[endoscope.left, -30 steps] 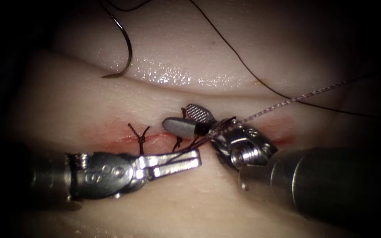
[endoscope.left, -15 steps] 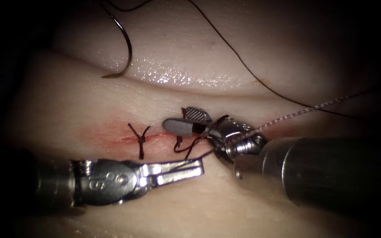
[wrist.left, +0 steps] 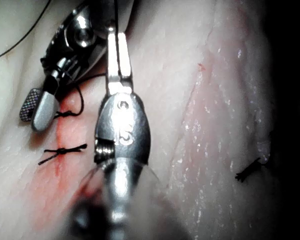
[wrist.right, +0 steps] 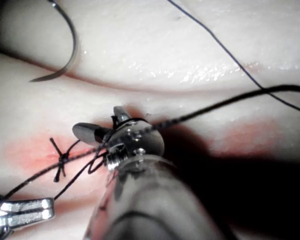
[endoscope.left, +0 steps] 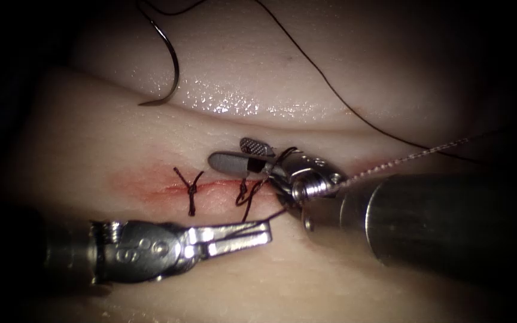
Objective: Wound Closure
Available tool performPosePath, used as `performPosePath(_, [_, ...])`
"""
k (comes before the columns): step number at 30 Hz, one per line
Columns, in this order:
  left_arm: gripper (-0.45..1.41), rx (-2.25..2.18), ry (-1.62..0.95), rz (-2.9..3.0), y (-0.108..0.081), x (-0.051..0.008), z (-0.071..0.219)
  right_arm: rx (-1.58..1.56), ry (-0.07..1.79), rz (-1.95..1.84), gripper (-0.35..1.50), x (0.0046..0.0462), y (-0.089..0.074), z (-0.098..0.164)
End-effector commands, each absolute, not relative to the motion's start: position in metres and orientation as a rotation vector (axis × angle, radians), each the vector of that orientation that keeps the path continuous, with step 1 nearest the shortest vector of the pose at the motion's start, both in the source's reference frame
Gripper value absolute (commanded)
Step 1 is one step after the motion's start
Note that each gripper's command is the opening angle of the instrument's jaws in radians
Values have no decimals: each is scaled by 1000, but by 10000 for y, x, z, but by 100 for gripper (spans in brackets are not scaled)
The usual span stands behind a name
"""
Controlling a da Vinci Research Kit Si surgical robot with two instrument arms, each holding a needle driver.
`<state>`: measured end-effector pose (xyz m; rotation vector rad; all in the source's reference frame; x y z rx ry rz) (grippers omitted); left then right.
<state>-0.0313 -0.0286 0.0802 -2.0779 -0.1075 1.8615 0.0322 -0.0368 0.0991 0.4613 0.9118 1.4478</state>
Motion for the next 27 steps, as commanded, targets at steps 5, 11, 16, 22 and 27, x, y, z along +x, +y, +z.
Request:
performPosePath(5, [-45,-2081,-111,1861,-292,-318,808,462,913,1447,39,330,-371,995])
performPosePath(11, [-45,-2085,-115,1861,-293,-315,808,438,901,1446,-35,327,-371,993])
performPosePath(16, [-45,-2076,-114,1862,-292,-310,808,404,864,1465,-35,321,-373,988])
performPosePath(22, [-45,-2035,-118,1855,-267,-292,808,395,855,1465,-35,321,-377,979])
performPosePath(27, [-45,-1958,-108,1886,-215,-261,811,378,877,1442,-35,322,-375,972])
